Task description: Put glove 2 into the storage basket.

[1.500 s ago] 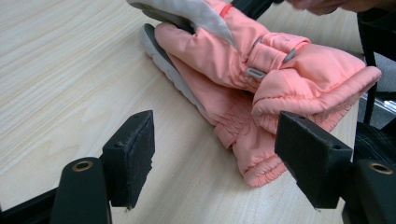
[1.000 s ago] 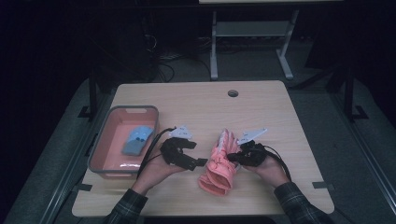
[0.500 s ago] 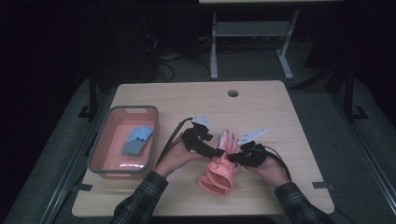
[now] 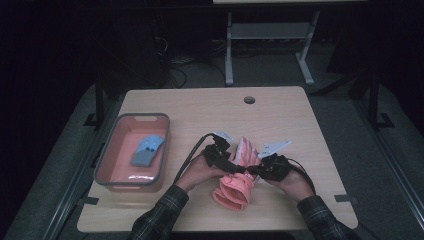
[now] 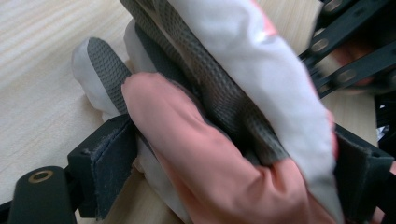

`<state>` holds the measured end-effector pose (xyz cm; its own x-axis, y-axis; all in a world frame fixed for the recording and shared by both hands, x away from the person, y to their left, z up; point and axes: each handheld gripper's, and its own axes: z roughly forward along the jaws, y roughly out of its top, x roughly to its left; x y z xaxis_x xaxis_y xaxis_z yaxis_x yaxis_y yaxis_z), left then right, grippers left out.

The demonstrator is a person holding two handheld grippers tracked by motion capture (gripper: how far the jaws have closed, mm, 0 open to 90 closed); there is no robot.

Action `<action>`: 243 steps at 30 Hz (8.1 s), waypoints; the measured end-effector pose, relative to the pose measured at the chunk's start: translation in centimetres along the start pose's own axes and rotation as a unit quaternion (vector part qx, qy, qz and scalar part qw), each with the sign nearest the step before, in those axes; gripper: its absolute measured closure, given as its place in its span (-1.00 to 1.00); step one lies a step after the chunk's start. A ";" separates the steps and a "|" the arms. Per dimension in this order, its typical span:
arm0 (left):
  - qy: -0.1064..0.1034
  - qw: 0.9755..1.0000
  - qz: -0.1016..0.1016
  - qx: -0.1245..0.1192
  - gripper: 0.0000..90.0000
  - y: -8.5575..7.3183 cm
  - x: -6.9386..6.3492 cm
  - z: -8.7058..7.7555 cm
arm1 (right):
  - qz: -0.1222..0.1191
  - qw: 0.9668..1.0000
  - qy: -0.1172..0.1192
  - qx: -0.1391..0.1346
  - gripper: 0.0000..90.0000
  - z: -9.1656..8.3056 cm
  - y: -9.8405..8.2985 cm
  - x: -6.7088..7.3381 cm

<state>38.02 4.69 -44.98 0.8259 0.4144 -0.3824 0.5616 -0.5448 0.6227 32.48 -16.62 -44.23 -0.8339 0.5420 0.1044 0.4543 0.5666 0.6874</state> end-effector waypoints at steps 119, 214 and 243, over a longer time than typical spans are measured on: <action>0.133 0.980 -0.096 -0.116 0.30 -3.5 4.1 -27.2 | 0.057 0.993 -0.102 -0.025 -0.84 0.3 -5.1 -3.5; 0.183 0.973 -0.012 -0.140 -0.67 -3.5 0.0 -19.8 | 0.061 0.992 -0.104 -0.022 -0.87 0.3 -5.0 -3.5; 0.151 0.986 0.053 -0.057 -0.67 -7.3 -2.9 -5.5 | 0.062 0.992 -0.104 -0.022 -0.87 0.3 -5.0 -3.5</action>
<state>31.26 11.46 -44.69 0.8179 0.5663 -0.1013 0.4493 -0.5188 0.7273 33.21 -21.13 -48.25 -0.6877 0.7248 0.0414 0.5308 0.4631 0.7098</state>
